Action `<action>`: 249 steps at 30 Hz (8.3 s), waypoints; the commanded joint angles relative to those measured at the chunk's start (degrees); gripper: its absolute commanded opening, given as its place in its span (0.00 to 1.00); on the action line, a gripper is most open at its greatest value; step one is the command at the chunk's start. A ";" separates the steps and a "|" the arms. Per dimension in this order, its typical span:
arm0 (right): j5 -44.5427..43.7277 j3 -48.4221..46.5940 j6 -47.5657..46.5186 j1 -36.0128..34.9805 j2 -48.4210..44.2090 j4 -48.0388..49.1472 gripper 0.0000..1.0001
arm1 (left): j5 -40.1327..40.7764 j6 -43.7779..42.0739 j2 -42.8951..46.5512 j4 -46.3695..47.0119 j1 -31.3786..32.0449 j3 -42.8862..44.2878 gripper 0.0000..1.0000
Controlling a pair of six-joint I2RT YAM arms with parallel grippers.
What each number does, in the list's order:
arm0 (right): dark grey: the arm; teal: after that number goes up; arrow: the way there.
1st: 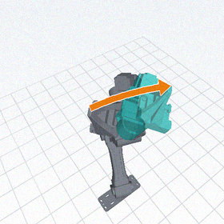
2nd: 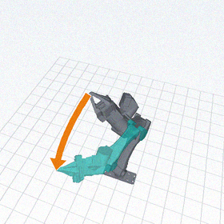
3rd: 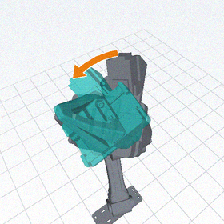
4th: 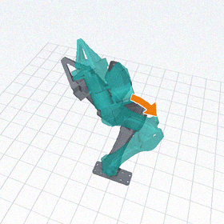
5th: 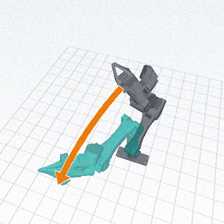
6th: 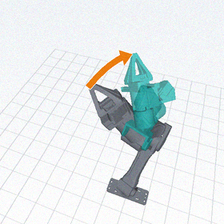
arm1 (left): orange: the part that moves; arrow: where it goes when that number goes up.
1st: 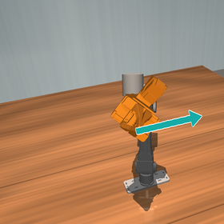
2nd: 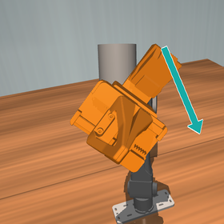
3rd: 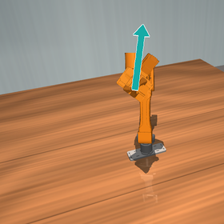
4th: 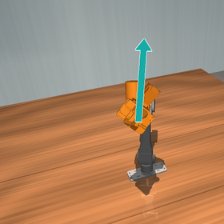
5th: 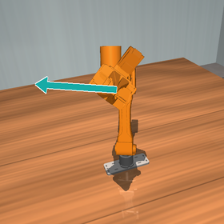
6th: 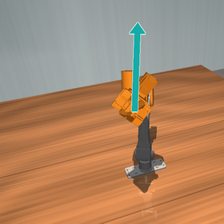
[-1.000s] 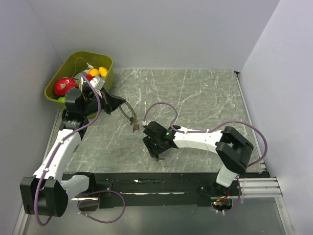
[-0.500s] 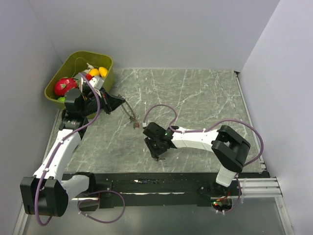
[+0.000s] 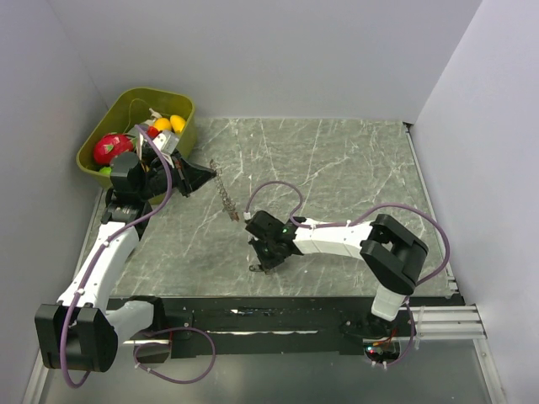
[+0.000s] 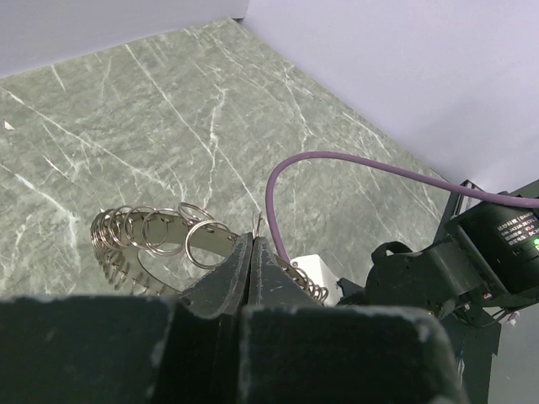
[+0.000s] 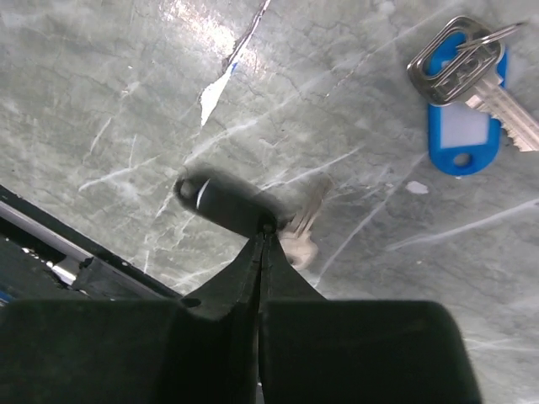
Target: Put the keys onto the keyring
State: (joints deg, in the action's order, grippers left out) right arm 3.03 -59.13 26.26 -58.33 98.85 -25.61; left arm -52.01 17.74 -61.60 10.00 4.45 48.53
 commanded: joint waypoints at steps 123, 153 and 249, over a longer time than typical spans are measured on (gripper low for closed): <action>34.15 4.91 -22.13 22.64 -39.96 14.09 0.00 | -3.19 -32.24 -2.12 -15.45 31.94 9.48 0.01; 39.42 8.51 -24.68 23.87 -50.94 20.50 0.87 | -9.25 -26.26 0.43 -2.27 31.94 4.55 0.01; 42.24 -15.40 -43.14 24.14 -30.47 -10.43 0.00 | -10.74 -49.11 -19.78 -42.25 33.35 30.91 0.03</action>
State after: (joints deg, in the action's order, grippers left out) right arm 44.97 -73.17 -17.30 -34.46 69.60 -39.77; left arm -60.07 -29.04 -80.64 -31.14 37.23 76.23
